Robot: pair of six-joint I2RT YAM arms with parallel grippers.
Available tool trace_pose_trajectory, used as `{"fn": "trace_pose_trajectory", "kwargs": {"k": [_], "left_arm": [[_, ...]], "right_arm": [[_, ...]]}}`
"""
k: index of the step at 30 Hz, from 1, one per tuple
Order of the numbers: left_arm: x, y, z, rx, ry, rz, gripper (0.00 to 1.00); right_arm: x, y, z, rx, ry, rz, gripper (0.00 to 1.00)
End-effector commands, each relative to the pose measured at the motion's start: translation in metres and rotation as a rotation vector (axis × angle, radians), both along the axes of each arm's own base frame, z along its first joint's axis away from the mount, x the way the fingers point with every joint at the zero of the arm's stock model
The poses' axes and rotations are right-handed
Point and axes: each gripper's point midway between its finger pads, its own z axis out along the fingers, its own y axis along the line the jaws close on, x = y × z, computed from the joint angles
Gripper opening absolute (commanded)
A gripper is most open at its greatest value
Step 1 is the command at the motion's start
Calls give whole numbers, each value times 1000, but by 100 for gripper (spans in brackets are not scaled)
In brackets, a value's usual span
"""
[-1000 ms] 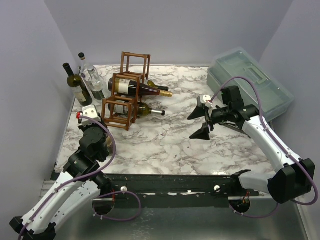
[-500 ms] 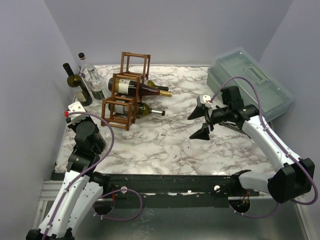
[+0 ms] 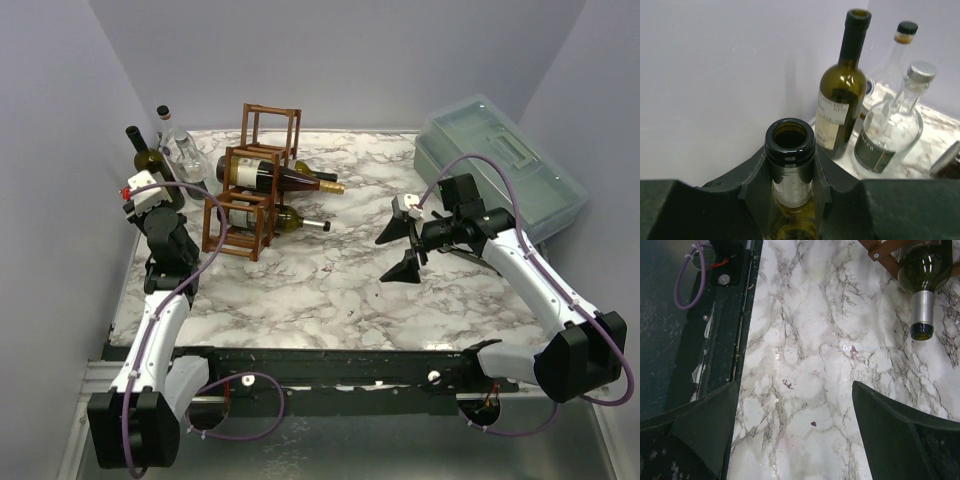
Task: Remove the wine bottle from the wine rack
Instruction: Move the wine bottle to the center of the board.
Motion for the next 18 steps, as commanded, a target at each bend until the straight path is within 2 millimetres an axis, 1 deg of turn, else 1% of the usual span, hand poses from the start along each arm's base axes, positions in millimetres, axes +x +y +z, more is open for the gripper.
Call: {"fn": "trace_pose_trajectory", "kwargs": {"k": [1,7,11,15,18], "left_arm": [[21,5,79,107,-271,-80,0],[46,18,83,166,-254,-108,0],[57,30,85,176,-262,-110,0],[68,40,83,158,-260,-124,0],[75,46,76,143,-251,-130,0]], "right_arm": [[-2,-1,7,13,-7,13,99],[-1,-1,4,6,-2,13,99],[0,-2,2,-2,1,11,99],[1,-2,-1,-9,8,11,99],[1,-2,-3,-12,10,10,99]]}}
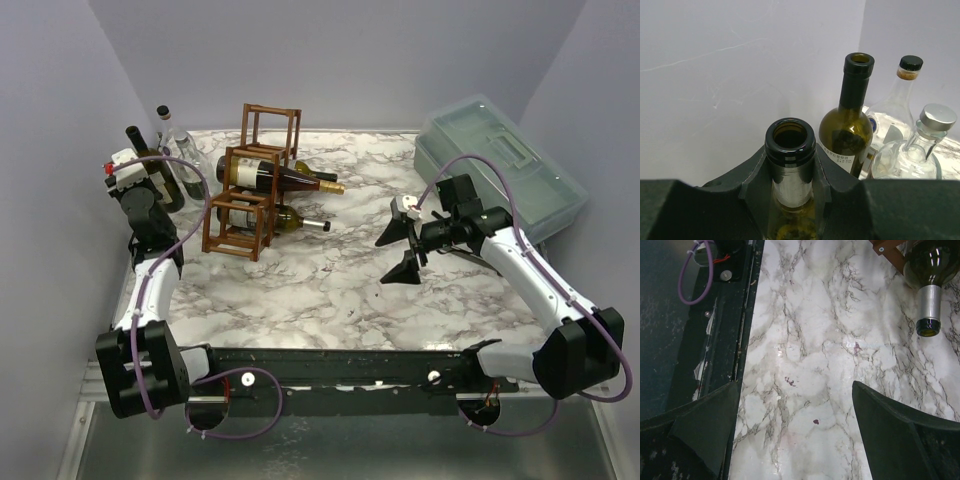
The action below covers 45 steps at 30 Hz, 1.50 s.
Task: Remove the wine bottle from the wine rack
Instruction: Move the wine bottle to the center of the board.
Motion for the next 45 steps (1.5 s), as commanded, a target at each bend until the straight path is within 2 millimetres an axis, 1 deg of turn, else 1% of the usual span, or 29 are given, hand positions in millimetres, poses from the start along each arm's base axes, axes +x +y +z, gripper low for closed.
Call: {"fn": "trace_pose_trajectory", "kwargs": {"k": [1,5,10,16,17,20,23,27,30,34,37,39,42,44,45], "left_arm": [[11,2,58,28,-195,-63,0],[19,4,52,23,-180,-89,0],[24,10,44,-3,-174,-81,0],[29,13,30,-19,-146,-79,13],[28,13,28,-21,-142,-76,17],[26,14,23,-27,-134,-66,39],[24,14,21,-30,-132,-63,58],[19,13,22,-35,-140,-65,79],[15,11,26,-42,-150,-68,86],[4,12,32,-63,-150,-42,96],[-7,10,31,-108,-115,-28,99],[-16,4,33,-147,-113,-36,99],[-33,-5,41,-211,-152,-49,99],[-43,-9,43,-261,-163,-49,99],[-48,-11,41,-290,-156,-43,99]], "right_arm": [[3,-1,3,-1,-4,0,99],[4,-1,1,-4,2,0,99],[4,-1,0,-8,9,-2,99],[5,-1,-2,-11,12,-3,99],[5,-1,-2,-10,13,-3,99],[5,-1,-3,-12,16,-2,99],[5,-1,-4,-14,18,-1,99],[5,-1,-4,-14,20,0,99],[5,-1,-4,-14,19,2,99],[5,-1,-4,-14,19,2,99],[5,-1,-3,-13,17,2,99],[4,-1,-2,-11,14,3,99],[4,-1,-2,-11,15,5,99],[3,-1,-2,-9,11,7,99],[3,-1,-1,-7,10,6,99]]}}
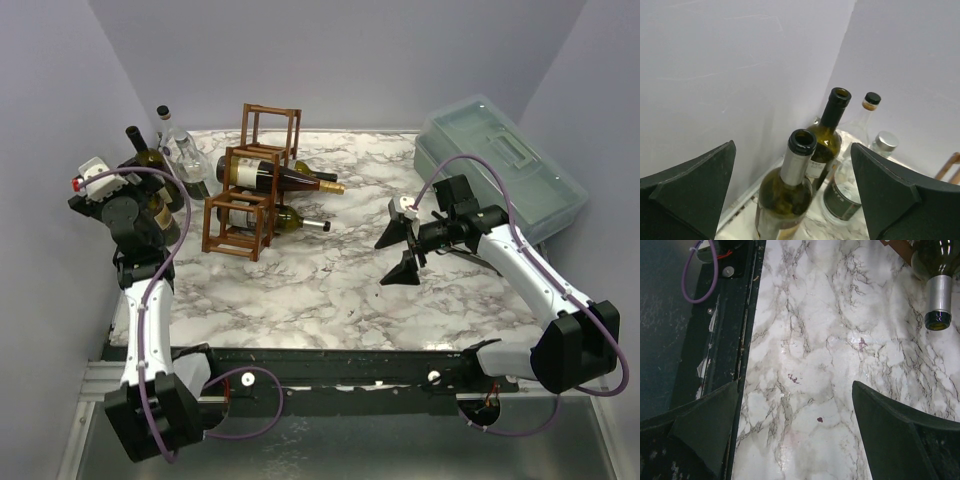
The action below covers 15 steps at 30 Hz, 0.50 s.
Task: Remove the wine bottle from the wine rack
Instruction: Move the wine bottle to the center of the board.
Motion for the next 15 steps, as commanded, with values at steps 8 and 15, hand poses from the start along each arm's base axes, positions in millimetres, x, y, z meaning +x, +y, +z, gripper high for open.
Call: {"fn": "trace_pose_trajectory", "kwargs": {"k": [8,15], "left_arm": [[-61,-20,-12,-377,35,63,99],[-82,-35,-30,-491,131,84,99]], "right_arm": [[2,-1,11,16,-27,4,99],[4,-1,9,9,-30,-2,99]]}}
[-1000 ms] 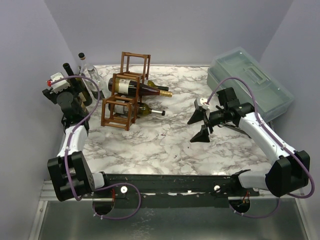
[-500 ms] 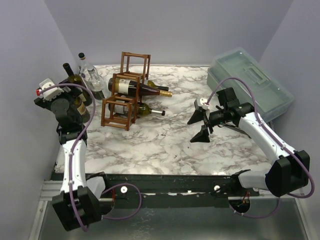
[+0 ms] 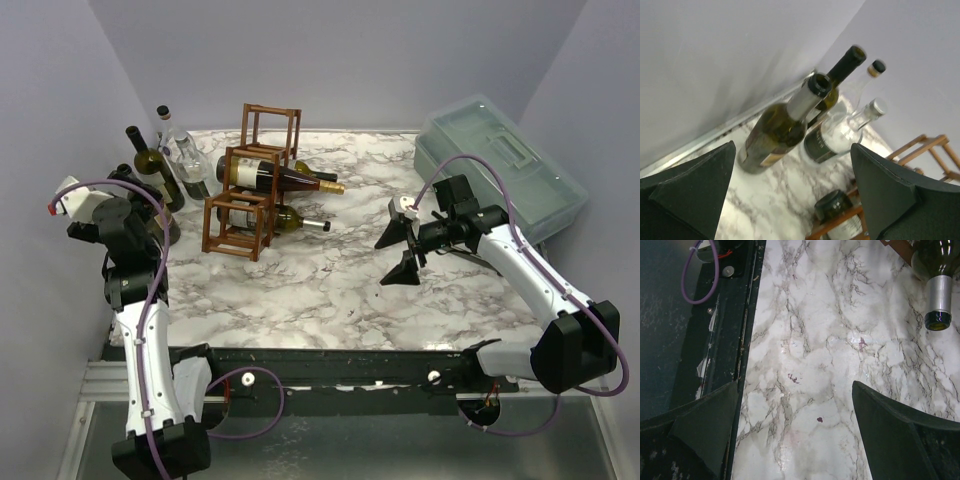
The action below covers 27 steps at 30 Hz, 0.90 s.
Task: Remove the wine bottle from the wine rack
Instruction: Move the wine bottle to the center of the board.
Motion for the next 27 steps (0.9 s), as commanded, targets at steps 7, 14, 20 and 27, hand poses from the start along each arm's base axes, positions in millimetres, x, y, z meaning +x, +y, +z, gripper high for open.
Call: {"fn": "trace_pose_trajectory", "kwargs": {"k": [7,14,20,27], "left_arm": [[-38,-32,-21,-101,73,-60,99],[-43,-70,-25,-96,92,-259,99],[-43,-116,-20,24,10,-557,99],[-43,-156,-20,153,-89,-810,99]], "right_arm": [[7,-1,4,-3,-25,-17,99],[16,-2,0,-20,-44,-45,99],[33,1,7,-19,-103,-67,99],[59,7,17,-27,-206,-34,99]]}}
